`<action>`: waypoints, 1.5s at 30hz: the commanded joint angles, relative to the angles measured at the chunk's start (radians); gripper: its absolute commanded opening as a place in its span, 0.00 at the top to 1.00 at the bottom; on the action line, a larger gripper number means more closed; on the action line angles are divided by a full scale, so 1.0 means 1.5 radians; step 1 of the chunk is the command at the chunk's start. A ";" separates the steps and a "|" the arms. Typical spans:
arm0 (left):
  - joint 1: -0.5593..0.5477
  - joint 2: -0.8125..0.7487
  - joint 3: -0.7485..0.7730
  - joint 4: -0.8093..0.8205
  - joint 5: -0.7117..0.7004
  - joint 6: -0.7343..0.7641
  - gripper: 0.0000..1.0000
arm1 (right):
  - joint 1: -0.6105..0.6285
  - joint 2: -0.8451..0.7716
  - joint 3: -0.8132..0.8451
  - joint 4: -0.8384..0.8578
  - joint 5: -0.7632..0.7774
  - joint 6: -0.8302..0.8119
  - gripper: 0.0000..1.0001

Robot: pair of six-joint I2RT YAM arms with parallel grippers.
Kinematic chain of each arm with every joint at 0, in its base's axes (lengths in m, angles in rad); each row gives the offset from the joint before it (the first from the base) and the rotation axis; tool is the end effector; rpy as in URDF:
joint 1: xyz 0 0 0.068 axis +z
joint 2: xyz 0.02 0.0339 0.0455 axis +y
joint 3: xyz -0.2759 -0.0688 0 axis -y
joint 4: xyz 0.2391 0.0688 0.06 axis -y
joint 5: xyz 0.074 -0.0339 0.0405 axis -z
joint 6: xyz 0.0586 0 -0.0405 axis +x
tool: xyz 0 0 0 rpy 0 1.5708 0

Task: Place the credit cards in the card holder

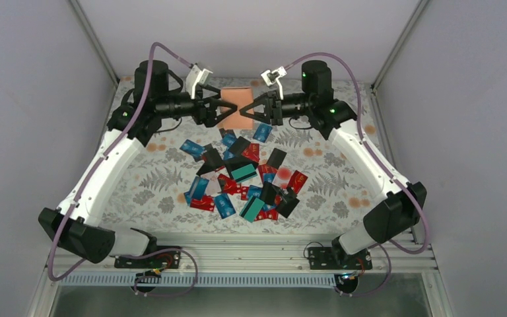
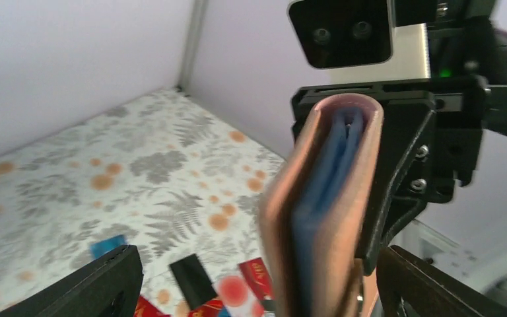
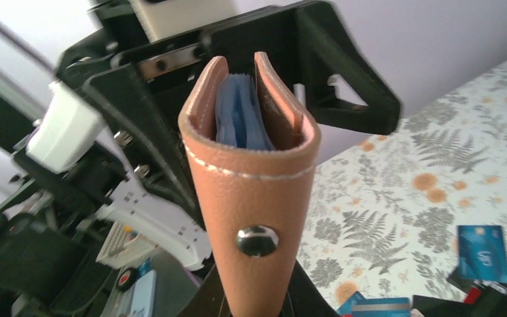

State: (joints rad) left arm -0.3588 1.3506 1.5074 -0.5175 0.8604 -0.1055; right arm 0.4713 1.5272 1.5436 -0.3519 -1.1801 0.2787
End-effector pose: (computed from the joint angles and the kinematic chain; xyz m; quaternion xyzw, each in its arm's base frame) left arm 0.2574 -0.1440 0.4397 0.3297 0.7116 -0.4528 0.4242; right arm 0.2757 0.2013 0.4213 -0.3859 0.6433 0.5983 0.2816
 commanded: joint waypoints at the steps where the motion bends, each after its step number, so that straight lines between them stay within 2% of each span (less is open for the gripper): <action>1: -0.054 -0.035 0.019 -0.021 -0.236 -0.002 0.11 | 0.006 -0.016 0.010 0.011 0.124 0.061 0.96; 7: -0.173 -0.042 0.034 -0.044 -0.474 -0.007 0.15 | 0.006 -0.028 0.018 -0.009 0.195 0.080 0.96; 9: -0.204 -0.037 0.037 -0.051 -0.535 -0.004 0.21 | 0.005 -0.031 0.021 -0.017 0.214 0.082 0.96; 14: -0.249 -0.015 0.055 -0.067 -0.645 -0.008 0.43 | 0.005 -0.035 0.026 -0.040 0.254 0.079 0.96; 18: -0.259 -0.008 0.063 -0.072 -0.695 -0.015 0.50 | 0.005 -0.038 0.029 -0.050 0.274 0.078 0.96; 28: -0.270 0.015 0.076 -0.085 -0.714 -0.003 0.52 | 0.005 -0.037 0.026 -0.041 0.262 0.087 0.96; 31: -0.294 0.033 0.097 -0.093 -0.715 0.013 0.51 | 0.006 -0.034 0.026 -0.042 0.265 0.087 0.96; 36: -0.330 0.078 0.131 -0.124 -0.803 0.016 0.52 | 0.006 -0.031 0.021 -0.045 0.265 0.085 0.96; 45: -0.334 0.144 0.217 -0.190 -0.975 -0.004 0.53 | 0.006 -0.036 0.019 -0.054 0.229 0.079 0.96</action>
State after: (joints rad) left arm -0.8551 1.5223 1.7863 -0.7509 -0.4572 -0.1089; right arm 0.4667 1.4914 1.5562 -0.4427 -0.7559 0.3992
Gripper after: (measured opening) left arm 0.477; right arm 0.112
